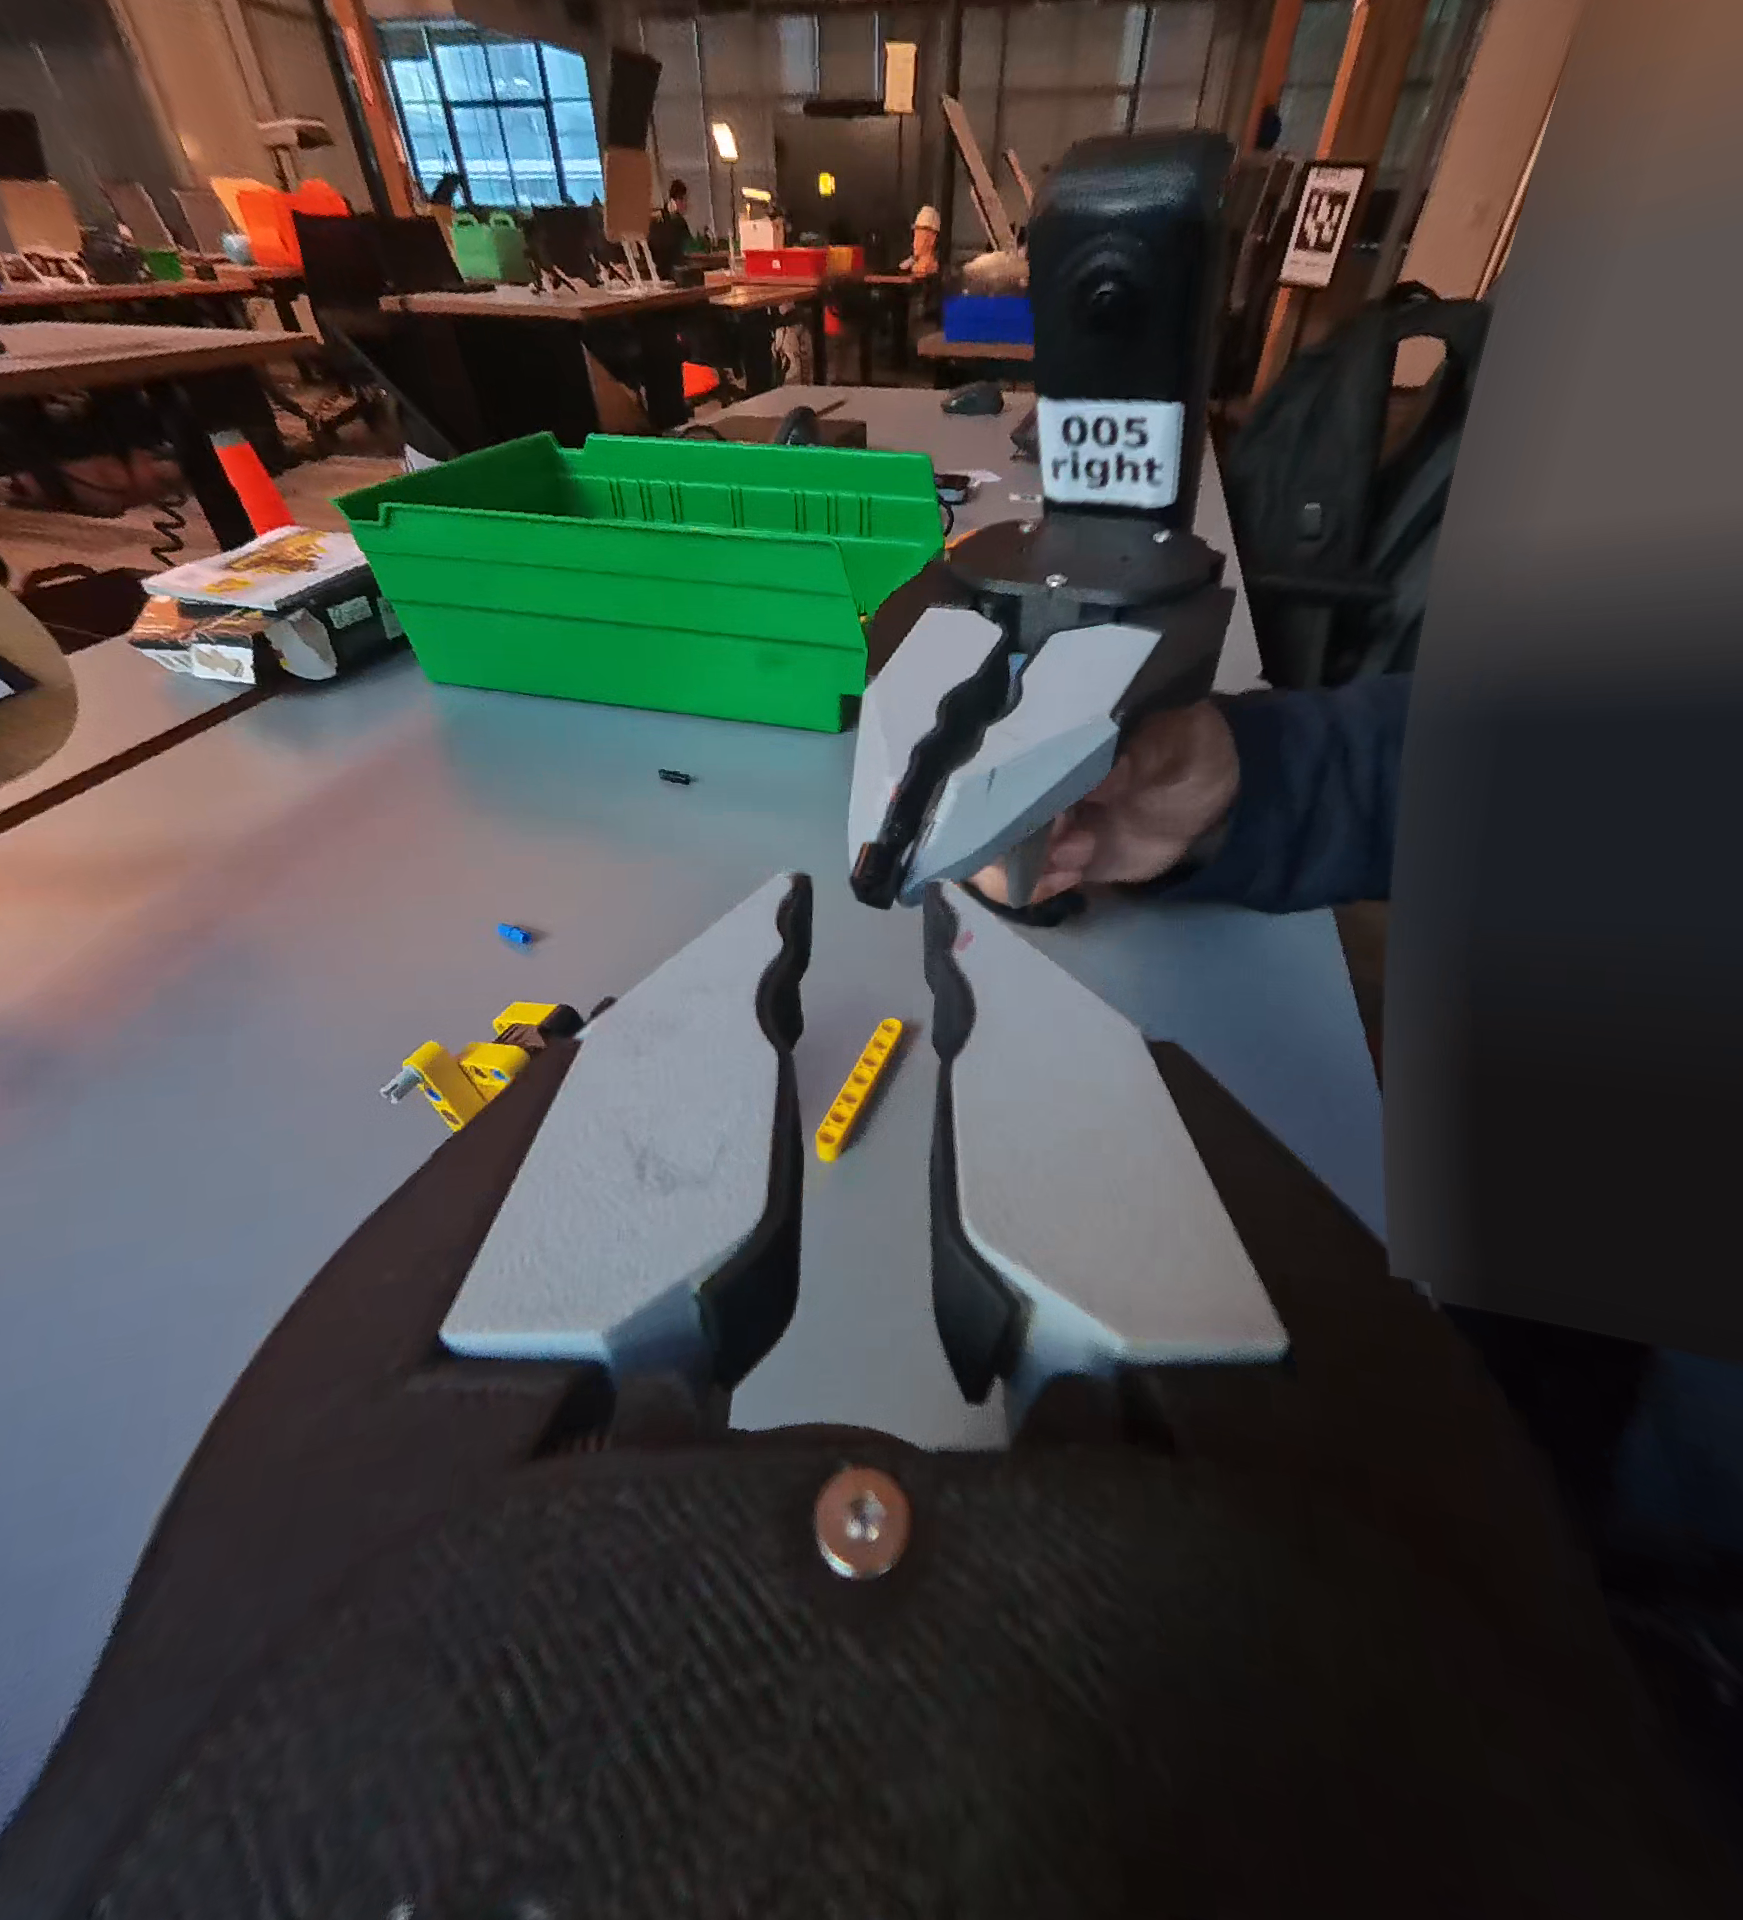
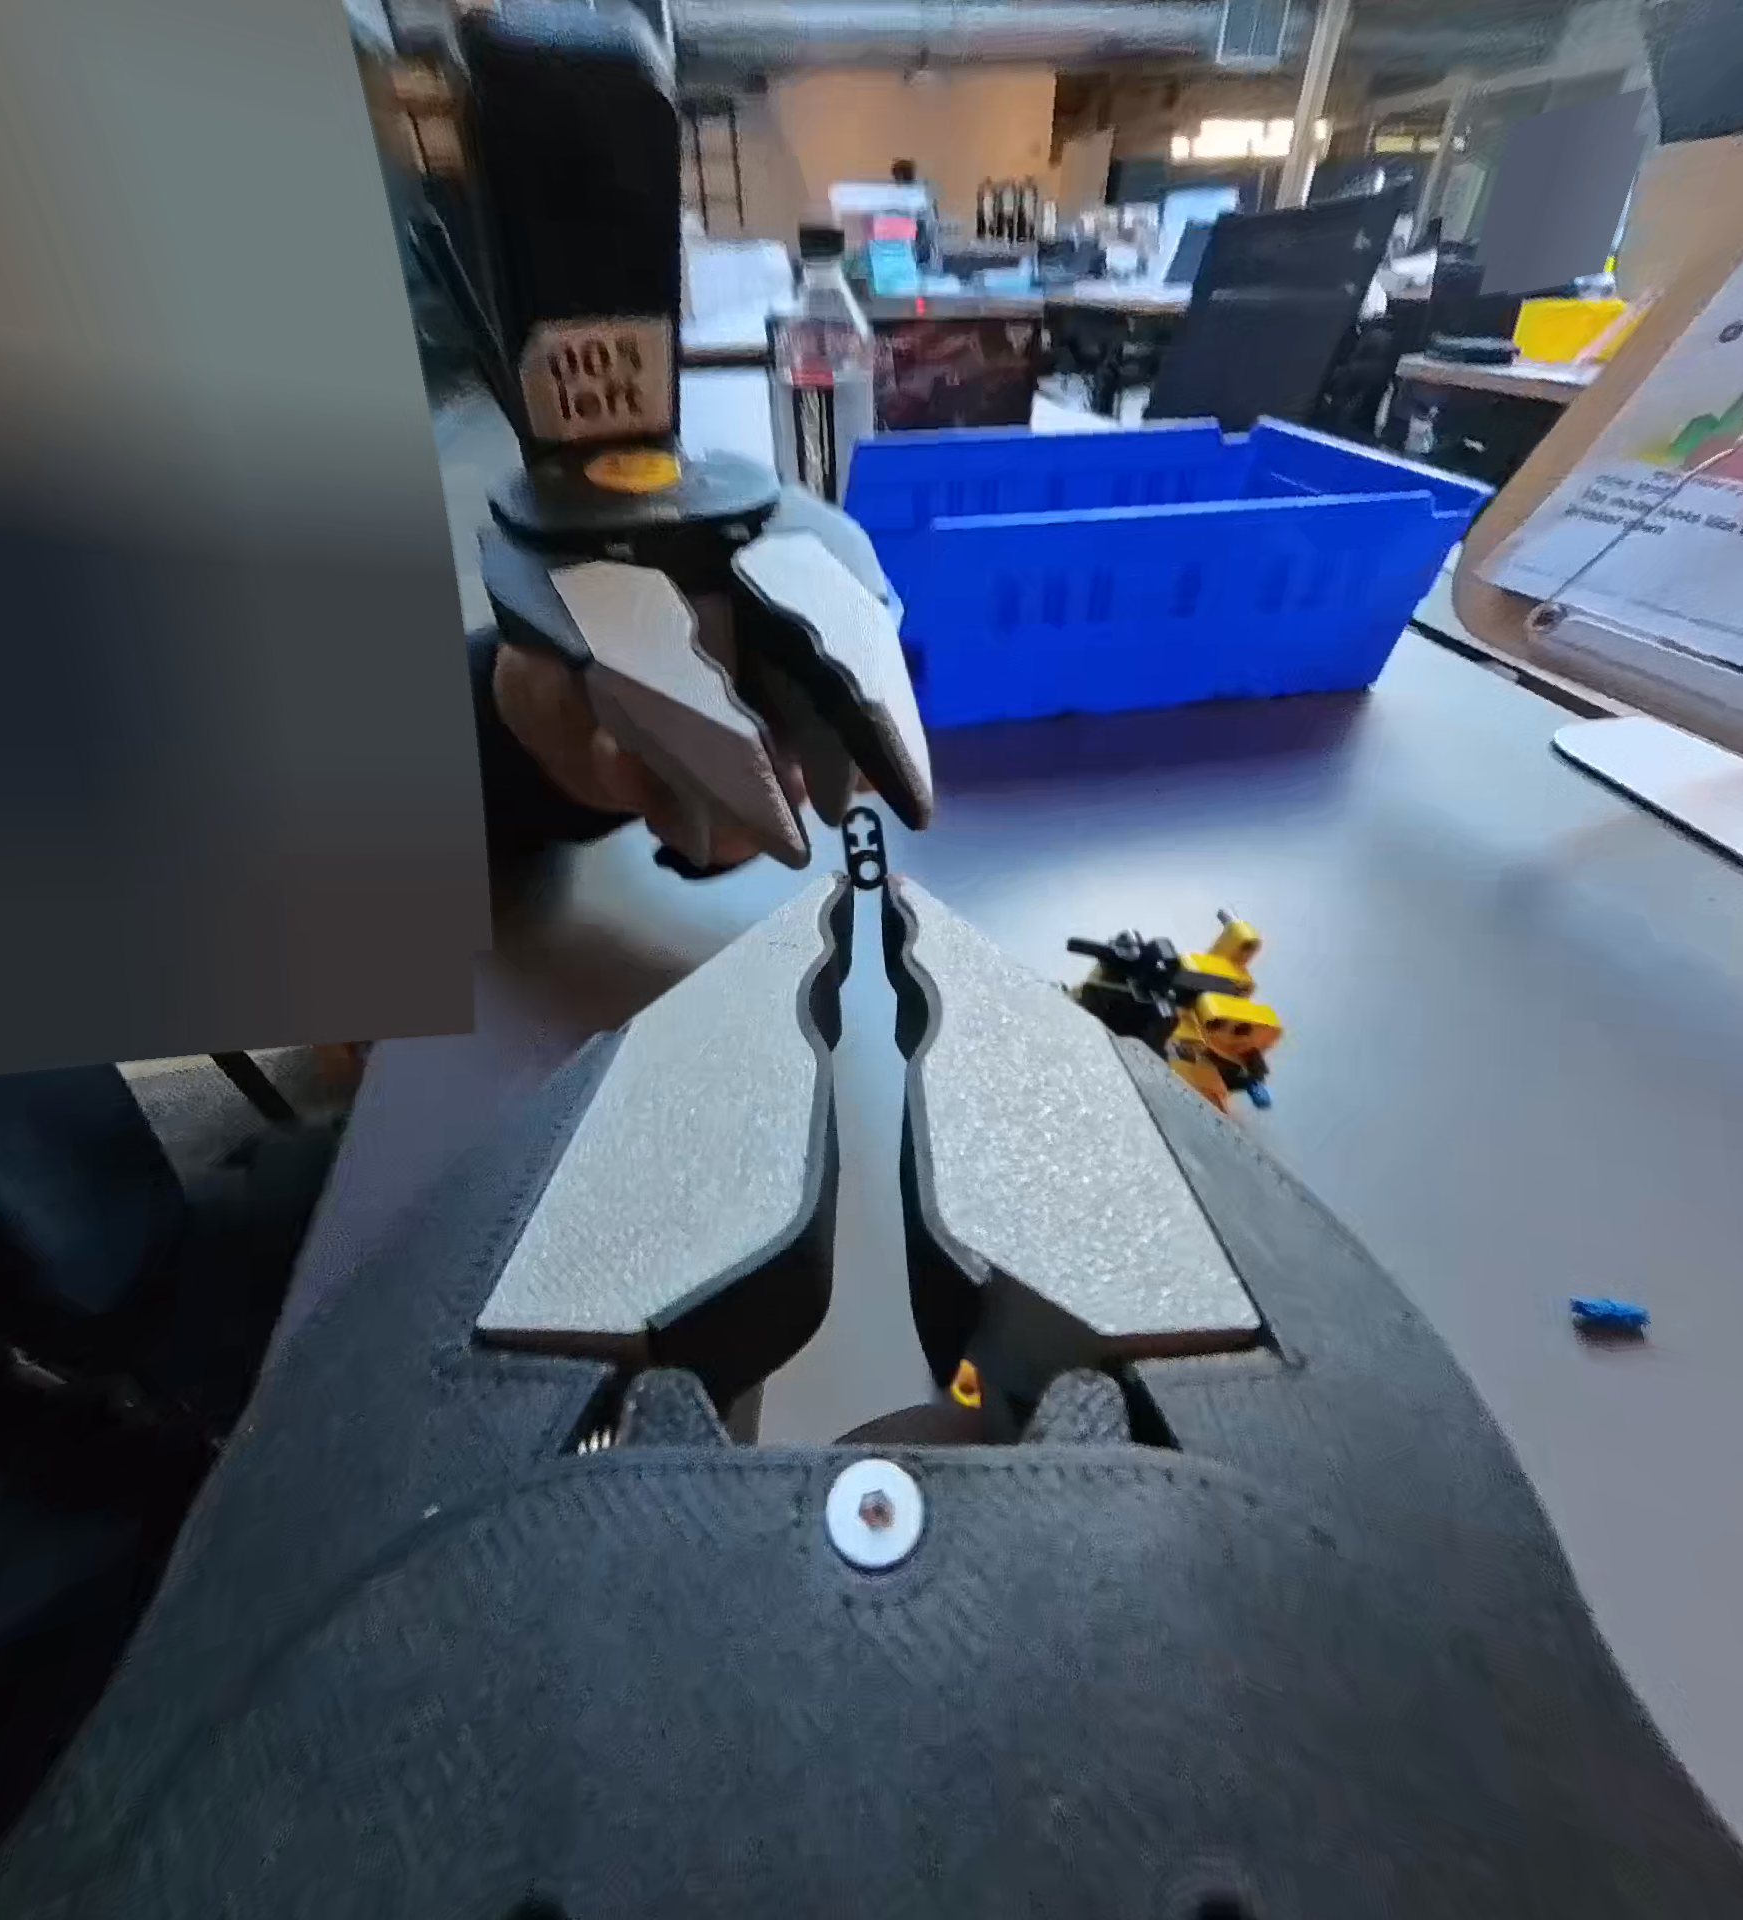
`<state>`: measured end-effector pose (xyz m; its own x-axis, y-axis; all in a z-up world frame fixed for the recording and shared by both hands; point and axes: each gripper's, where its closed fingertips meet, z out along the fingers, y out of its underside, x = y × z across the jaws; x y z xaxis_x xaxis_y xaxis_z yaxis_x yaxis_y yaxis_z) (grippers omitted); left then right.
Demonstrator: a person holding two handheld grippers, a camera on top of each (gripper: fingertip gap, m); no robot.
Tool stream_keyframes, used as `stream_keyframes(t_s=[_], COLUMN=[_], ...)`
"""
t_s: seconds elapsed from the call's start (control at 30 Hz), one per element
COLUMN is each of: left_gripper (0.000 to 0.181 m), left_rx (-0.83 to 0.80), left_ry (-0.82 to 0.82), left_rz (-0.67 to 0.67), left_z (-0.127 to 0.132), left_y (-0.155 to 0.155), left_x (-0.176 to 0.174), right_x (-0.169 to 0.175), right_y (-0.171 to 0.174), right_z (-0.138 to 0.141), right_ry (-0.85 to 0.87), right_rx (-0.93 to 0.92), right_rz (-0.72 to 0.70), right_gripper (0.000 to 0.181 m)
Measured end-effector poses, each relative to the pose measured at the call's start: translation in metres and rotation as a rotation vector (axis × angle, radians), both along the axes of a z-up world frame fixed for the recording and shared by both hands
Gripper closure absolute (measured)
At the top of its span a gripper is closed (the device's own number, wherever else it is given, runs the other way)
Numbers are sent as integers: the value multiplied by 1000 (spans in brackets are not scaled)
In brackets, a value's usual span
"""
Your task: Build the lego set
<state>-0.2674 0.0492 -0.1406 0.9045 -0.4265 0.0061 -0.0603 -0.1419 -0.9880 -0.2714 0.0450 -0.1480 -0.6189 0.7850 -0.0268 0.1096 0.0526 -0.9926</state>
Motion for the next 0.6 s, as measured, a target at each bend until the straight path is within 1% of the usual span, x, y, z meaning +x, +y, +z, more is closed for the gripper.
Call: stream_keyframes(t_s=[0.1,0.13,0.2,0.23,0.3,0.47,0.6], left_gripper=[172,170,174,177,178,172,165], left_rx=[-46,-83,-134,-136,-136,-151,-147], left_ry=[88,125,203,233,275,304,344], left_rz=[-18,-31,-38,-40,-52,-68,-38], left_z=[-14,-23,-39,-43,-47,-52,-55], left_y=[-1,-2,-2,-2,-3,-4,-1], left_x=[3,5,6,7,9,12,9], right_x=[0,1,3,4,6,7,6], right_y=[0,-2,-7,-9,-9,-6,-5], right_z=[-15,-17,-23,-26,-32,-41,-48], right_ry=[-15,-7,-9,-9,-12,-24,-32], right_rx=[178,226,288,315,366,437,495], right_rz=[-30,-34,-17,-11,-4,-10,-21], right_gripper=[178,178,178,178,179,180,180])
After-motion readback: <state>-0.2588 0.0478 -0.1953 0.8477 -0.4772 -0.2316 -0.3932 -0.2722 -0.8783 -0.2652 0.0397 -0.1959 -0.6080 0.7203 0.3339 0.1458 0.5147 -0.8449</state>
